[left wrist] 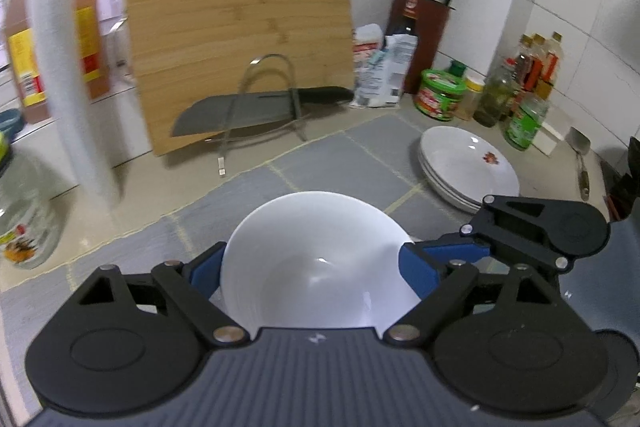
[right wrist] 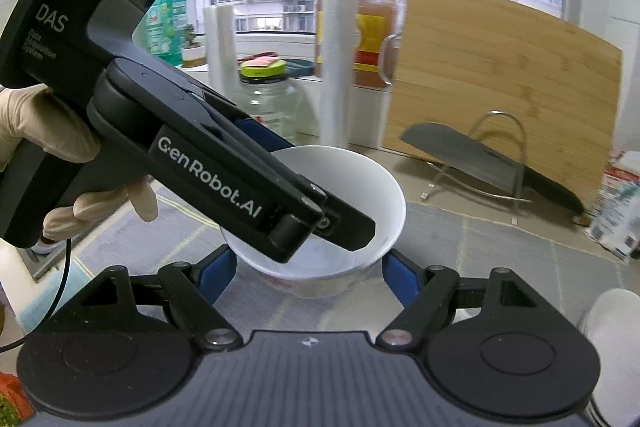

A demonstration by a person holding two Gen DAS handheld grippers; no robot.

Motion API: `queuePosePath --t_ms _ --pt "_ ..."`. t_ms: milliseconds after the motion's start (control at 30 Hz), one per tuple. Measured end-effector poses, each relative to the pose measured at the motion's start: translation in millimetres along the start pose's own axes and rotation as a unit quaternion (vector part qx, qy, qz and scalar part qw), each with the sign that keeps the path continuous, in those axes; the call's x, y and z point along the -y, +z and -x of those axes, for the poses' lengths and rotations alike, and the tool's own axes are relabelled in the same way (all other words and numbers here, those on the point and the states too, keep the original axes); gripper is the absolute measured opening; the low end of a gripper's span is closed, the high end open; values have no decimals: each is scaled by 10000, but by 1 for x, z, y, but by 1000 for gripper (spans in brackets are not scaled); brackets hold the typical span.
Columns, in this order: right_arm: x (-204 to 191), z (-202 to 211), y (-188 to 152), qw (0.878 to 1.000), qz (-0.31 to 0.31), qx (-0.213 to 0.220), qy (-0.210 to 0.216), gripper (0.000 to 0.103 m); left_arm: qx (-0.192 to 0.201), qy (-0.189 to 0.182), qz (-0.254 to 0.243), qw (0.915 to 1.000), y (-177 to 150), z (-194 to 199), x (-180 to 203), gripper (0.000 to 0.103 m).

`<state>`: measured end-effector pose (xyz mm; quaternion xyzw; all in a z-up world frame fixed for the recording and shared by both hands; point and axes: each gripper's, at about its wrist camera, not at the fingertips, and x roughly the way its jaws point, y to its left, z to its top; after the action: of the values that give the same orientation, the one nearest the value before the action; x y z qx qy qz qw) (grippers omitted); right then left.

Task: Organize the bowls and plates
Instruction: 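Lift and carry the white bowl toward the nested bowls with the left tool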

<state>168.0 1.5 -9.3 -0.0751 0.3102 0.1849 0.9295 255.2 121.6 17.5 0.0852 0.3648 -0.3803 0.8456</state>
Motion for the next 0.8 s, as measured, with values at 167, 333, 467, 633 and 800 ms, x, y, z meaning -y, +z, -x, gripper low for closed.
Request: queuePosePath --t_ms 167,333,467,633,800 --pt "18 15 -13 9998 -130 7 -114 84 -86 -104 -146 9998 10 -17 25 90" --pt "37 22 -26 9994 -314 -84 -149 84 -131 -231 -247 9993 14 -31 43 90" --pt "45 19 -34 9992 -328 -202 -140 84 -218 -313 -249 9990 12 -42 51 90" --pt "56 13 -42 9984 -427 -362 14 84 -333 -337 -212 9987 6 -51 56 90" --pt "61 10 -47 9976 -478 -481 156 84 -396 -320 -174 9986 2 -55 58 90"
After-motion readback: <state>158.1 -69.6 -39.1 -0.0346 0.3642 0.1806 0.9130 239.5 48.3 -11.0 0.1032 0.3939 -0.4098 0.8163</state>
